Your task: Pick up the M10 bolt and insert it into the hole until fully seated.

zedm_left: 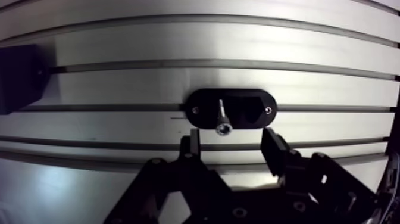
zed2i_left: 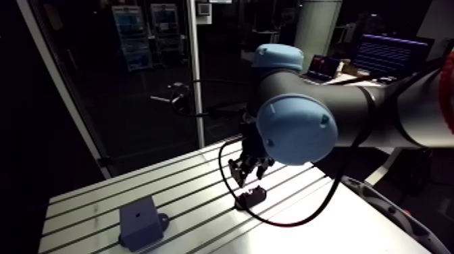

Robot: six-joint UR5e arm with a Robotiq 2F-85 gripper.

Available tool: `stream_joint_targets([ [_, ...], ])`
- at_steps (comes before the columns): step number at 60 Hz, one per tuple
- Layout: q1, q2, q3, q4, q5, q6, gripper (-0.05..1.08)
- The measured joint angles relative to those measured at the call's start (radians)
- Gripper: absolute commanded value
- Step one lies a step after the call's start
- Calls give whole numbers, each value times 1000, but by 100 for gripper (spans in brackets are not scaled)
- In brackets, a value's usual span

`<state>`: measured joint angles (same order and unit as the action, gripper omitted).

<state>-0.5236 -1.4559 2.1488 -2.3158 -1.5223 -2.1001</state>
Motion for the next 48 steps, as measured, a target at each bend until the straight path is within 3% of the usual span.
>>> stream_joint_targets([
  [48,0,8,63,-110,1,3,40],
])
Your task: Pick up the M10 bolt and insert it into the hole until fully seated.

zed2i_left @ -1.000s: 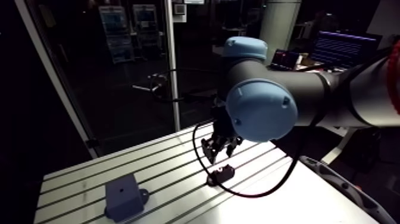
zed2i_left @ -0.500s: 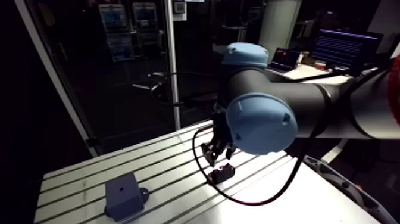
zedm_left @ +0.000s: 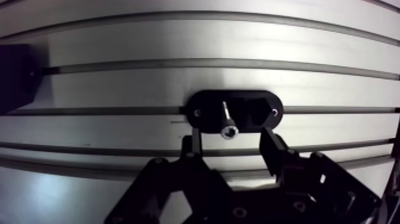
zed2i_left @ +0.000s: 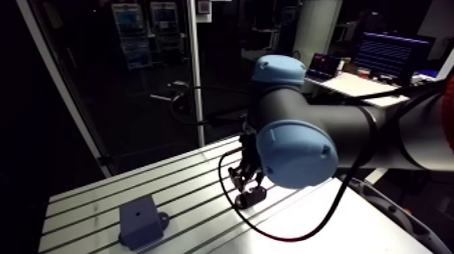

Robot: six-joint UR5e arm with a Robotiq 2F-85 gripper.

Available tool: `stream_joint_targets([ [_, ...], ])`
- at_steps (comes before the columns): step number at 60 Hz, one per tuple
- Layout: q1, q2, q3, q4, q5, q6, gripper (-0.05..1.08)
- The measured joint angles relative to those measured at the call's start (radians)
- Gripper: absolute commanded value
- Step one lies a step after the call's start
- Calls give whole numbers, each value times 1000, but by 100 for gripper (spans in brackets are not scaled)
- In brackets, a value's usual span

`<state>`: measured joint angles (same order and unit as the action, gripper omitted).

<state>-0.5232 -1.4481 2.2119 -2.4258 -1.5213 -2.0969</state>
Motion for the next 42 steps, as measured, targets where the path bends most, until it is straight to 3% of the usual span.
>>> stream_joint_targets([
  [42,0,20,7,-31,-2,0,42],
])
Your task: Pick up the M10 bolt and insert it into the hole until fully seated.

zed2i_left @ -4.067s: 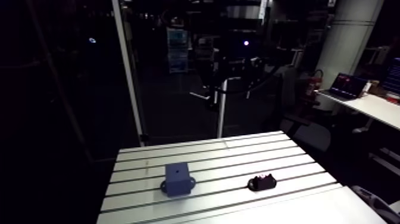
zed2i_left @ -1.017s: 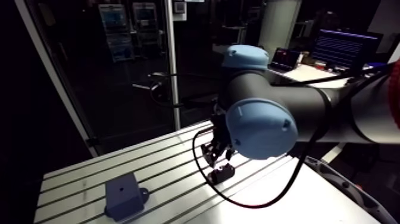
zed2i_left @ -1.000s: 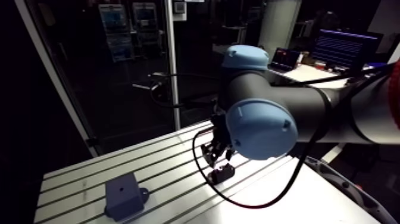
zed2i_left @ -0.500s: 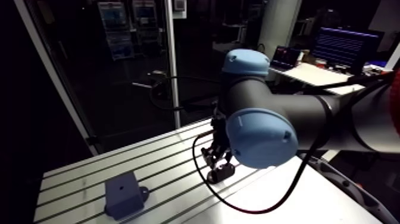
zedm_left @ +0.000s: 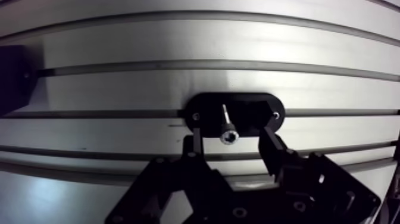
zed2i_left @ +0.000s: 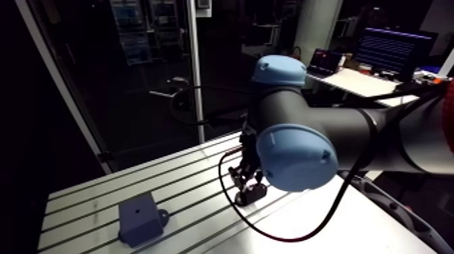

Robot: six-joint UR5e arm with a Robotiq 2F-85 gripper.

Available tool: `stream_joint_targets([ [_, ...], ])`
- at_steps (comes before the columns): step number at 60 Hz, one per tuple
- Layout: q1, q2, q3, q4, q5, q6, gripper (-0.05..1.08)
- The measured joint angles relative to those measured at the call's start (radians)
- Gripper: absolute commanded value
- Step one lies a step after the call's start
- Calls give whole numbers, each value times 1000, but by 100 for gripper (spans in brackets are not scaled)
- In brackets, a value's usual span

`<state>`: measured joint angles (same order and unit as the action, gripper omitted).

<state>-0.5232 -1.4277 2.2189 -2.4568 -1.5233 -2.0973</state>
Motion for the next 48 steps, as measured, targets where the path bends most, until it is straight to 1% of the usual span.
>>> stream_joint_targets([
  [18,0,10,2,-23,-1,0,43],
  [48,0,16,9,-26,-4,1,47],
])
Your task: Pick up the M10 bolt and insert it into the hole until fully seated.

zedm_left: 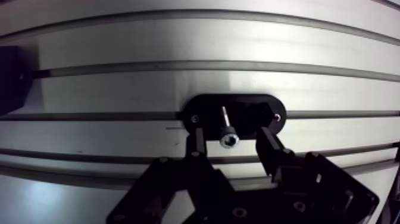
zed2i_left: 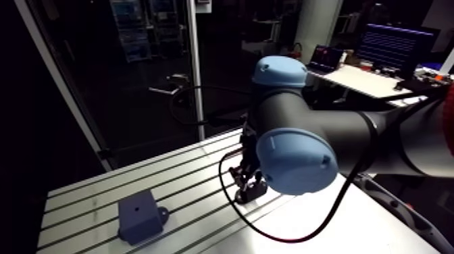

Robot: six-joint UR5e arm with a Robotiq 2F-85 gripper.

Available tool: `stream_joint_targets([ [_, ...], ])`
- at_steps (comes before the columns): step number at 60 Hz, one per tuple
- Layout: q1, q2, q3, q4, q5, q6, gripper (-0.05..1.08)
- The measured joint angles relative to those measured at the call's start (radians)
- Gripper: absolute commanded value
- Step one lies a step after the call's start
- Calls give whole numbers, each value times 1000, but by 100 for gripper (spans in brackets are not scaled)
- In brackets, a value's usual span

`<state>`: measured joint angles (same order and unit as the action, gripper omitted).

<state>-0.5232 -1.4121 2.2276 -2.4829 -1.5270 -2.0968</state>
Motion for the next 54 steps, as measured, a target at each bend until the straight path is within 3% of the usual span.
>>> stream_joint_targets([
  [54,0,10,1,0,0,1,64],
])
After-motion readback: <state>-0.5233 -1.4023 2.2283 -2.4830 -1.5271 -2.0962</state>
